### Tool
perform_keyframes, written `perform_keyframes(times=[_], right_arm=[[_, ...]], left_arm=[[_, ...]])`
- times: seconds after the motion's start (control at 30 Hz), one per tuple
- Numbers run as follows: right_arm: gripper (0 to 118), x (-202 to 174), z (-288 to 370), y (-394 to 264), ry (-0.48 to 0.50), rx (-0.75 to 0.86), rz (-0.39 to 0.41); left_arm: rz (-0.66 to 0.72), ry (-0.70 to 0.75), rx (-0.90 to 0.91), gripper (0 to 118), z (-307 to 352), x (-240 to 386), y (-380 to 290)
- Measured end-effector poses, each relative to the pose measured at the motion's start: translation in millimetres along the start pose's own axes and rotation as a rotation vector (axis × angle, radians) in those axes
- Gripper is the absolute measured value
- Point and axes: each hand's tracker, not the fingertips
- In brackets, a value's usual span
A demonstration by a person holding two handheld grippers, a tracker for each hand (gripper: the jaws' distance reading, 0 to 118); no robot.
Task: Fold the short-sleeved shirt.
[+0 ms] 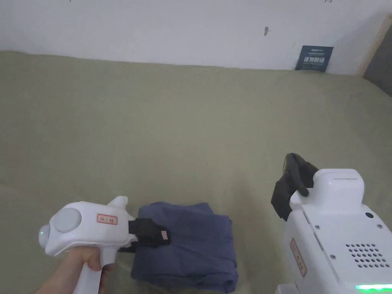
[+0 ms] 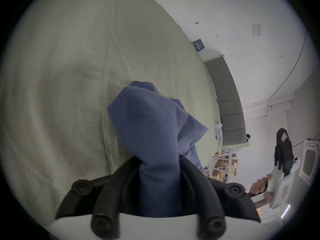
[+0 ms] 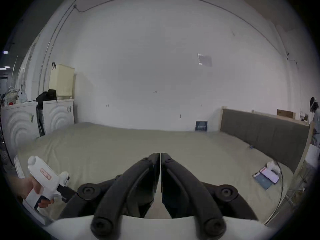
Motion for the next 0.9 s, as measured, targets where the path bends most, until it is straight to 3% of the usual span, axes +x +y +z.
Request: perform_keyframes(times=[0.1,0.3,0.47,0.63,0.7,0.9], right_arm=[[8,-2,-1,4,-0.006,0.001,0.009],[8,-42,-13,-1,0.125,-0.036,0.019],[8,-112,-41,-7,0.27,-0.068,-0.011],[8,-197,-62,-11,0.436,-0.075,0.014],[8,-232,-72,-13,0.516,-0.097,-0.02],[8,-322,-95,-30,0.666,-0.153,-0.025]], left_arm=[[-0.015,0.013,0.012,24,13,3,4],[-0.025,0.071,0.061,24,57,-11,12],[0.039,0.122,0.119,24,121,-64,32],[0.07,0.217,0.174,24,207,-115,51],[0.096,0.258,0.185,24,244,-141,59],[0.092,0.332,0.159,24,330,-198,83]])
